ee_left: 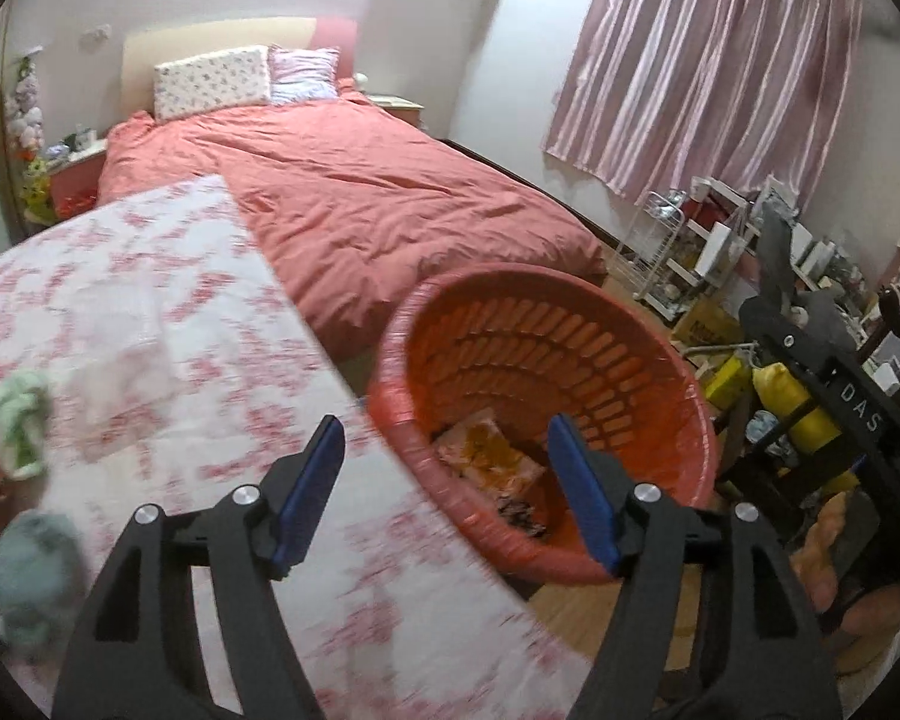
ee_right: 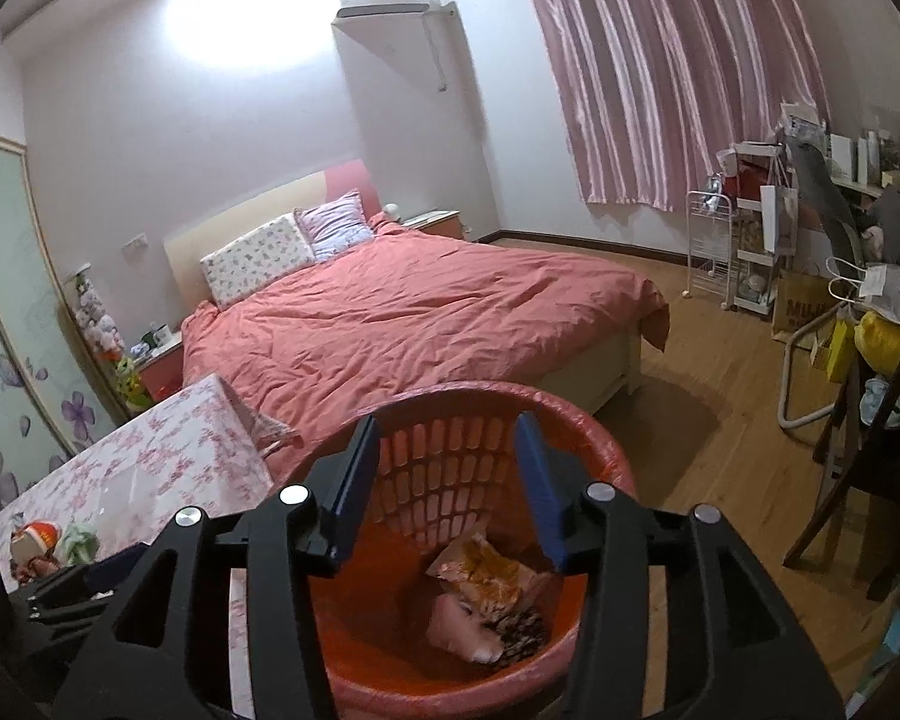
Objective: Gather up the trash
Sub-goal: 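Open both tools to drop the tissue and scrunchie into the basket, then move both tools back to the table clutter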
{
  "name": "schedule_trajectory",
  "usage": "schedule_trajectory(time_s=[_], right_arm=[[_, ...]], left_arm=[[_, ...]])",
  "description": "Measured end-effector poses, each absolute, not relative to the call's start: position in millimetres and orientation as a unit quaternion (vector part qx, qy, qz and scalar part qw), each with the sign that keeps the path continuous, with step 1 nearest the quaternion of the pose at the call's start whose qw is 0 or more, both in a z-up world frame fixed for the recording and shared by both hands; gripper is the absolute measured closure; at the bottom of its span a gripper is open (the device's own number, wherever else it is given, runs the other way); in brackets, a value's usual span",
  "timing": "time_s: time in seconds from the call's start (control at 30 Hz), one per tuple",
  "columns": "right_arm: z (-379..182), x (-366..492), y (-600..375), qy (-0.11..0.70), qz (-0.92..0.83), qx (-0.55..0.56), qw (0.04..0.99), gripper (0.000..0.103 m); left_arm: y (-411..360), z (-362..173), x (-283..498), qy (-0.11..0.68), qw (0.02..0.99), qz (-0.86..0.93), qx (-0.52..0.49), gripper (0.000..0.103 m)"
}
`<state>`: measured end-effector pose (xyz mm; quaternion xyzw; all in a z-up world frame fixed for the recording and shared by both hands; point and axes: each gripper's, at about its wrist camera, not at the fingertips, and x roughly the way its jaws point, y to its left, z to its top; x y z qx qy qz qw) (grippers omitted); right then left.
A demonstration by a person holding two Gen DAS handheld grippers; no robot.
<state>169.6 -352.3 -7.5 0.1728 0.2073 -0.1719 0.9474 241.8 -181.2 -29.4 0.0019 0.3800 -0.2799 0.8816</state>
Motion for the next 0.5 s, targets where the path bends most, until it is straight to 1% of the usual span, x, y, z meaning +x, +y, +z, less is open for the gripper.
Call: schedule_trajectory(time_s=[0.3, 0.5], right_arm=[[5.5, 172.6, -300.1, 0.226, -0.119, 0.15, 0.955, 0.055], [6.4, 177.6, -247.4, 0.246, -0.068, 0.117, 0.96, 0.055]], left_arm=[[-95.6, -14.8, 223.1, 0.371, 0.905, -0.209, -0.017, 0.032], [-27.1, -12.7, 211.7, 0.363, 0.919, -0.15, -0.036, 0.032]])
